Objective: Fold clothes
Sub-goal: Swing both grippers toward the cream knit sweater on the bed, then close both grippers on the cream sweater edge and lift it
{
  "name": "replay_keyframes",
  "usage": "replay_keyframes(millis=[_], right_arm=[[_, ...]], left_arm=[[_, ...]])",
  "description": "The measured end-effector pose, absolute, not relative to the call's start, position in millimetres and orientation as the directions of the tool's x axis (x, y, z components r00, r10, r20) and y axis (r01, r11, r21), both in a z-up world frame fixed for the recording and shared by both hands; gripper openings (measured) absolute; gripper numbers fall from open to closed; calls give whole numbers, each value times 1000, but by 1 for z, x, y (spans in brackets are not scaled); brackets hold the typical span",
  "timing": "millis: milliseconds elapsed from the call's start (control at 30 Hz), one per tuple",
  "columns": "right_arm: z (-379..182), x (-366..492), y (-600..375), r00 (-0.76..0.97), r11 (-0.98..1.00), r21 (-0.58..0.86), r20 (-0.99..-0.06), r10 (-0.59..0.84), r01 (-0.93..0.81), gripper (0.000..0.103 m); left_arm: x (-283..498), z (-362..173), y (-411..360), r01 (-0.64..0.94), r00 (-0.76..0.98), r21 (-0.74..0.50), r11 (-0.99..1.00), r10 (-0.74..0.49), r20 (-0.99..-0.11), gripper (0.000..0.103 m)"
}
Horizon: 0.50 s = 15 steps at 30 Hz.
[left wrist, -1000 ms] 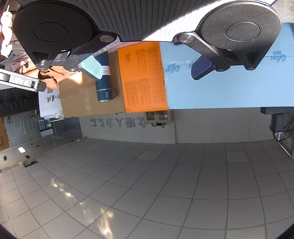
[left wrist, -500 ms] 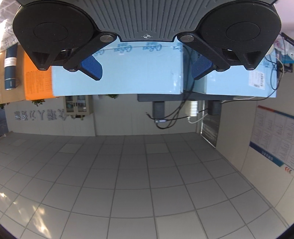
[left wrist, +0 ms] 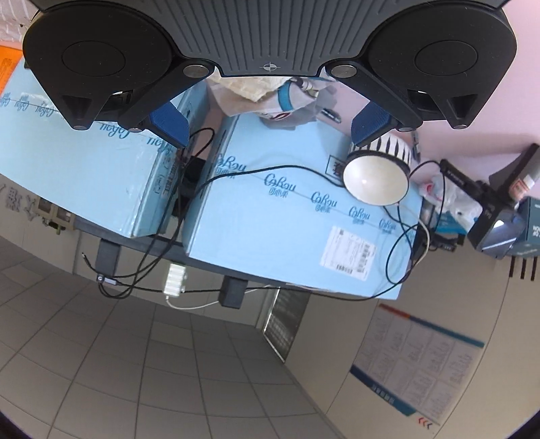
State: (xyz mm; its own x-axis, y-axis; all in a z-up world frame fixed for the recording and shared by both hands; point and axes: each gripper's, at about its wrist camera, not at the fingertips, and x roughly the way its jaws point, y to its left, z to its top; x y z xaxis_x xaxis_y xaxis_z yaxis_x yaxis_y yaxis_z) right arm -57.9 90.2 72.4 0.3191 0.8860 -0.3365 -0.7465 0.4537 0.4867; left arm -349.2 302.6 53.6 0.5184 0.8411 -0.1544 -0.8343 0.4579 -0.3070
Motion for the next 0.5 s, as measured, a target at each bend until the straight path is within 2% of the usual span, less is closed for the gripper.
replay_keyframes(millis=[100,200,400,467,500], right_arm=[[55,-50,136,215,426,546,-408,887,-722,100],[33,-48,174,100,386,626,-441,892,-678,99],[8,-56,231,101,426,561,-518,850,-710,93],[-1,-53,246,106,450,553,-544,833,-702,88],[-5,-51,252,108,457,545,-554,826,-703,87]], left_arm=[[-344,43,307,-827,543,-306,472,812,-214,102],[-332,34,311,-823,559,-283,494,793,-242,102],[-306,21,313,-828,560,-182,530,773,-297,96],[-300,17,316,-827,560,-163,538,764,-321,93],[-297,15,318,-826,560,-154,542,759,-334,86]])
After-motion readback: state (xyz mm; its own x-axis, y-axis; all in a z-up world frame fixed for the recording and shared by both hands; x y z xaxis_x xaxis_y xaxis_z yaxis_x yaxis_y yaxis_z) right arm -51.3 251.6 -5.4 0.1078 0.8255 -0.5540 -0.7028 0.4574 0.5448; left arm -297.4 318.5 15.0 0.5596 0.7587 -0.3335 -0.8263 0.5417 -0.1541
